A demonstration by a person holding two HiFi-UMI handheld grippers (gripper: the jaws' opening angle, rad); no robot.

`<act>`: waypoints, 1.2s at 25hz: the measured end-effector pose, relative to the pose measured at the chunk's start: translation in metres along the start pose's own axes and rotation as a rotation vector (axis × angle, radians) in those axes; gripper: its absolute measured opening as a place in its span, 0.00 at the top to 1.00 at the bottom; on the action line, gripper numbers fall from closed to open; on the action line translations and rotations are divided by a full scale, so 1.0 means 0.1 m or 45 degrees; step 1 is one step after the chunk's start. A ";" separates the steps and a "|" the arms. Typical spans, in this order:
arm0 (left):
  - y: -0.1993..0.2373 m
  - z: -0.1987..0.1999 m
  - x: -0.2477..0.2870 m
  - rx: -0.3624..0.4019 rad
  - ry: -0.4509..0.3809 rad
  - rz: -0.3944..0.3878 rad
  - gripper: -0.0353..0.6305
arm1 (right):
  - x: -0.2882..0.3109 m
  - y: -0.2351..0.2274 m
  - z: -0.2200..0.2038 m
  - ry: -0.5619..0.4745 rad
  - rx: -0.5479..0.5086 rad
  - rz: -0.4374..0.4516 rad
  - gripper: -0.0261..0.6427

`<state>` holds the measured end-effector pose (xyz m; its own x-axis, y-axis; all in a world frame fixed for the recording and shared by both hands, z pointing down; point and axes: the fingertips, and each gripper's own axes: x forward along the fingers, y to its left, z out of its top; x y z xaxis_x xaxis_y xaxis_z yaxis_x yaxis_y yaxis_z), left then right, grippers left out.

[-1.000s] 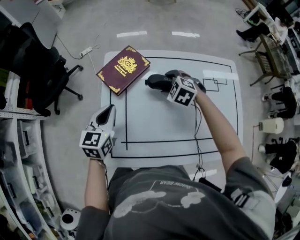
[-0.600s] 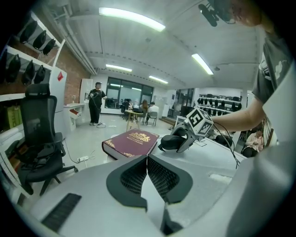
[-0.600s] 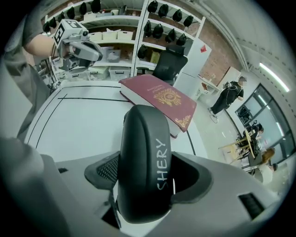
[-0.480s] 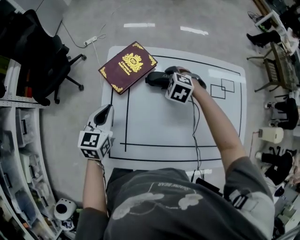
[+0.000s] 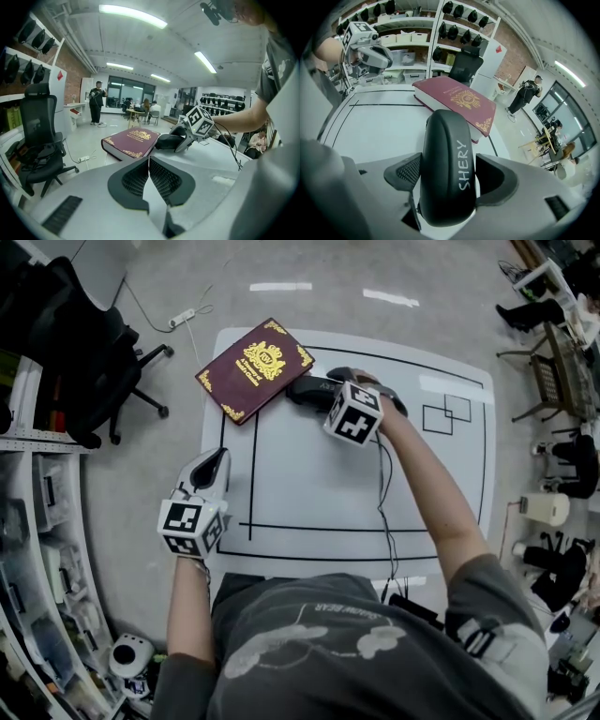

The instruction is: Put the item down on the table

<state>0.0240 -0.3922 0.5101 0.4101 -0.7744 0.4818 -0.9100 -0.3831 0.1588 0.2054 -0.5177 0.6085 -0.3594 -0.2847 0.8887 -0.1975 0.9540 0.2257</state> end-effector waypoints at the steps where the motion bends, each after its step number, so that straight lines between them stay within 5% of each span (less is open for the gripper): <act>1: -0.01 0.00 -0.01 0.001 -0.001 -0.003 0.94 | -0.02 0.00 0.00 -0.008 0.004 -0.010 0.43; 10: 0.02 0.06 -0.23 0.024 -0.035 -0.097 0.94 | -0.51 -0.01 0.02 -0.064 0.156 -0.229 0.42; 22: 0.08 0.29 -0.65 0.169 -0.129 -0.404 0.94 | -1.32 0.68 0.24 -0.189 0.729 -0.584 0.71; 30: 0.24 0.14 -1.17 0.233 -0.171 -0.565 0.94 | -1.58 1.36 0.61 -0.258 0.971 -0.814 0.95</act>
<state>-0.0445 -0.3178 0.4455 0.7708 -0.5700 0.2846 -0.6249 -0.7633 0.1637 0.1800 -0.3486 0.4744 -0.1159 -0.7988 0.5903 -0.9109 0.3225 0.2576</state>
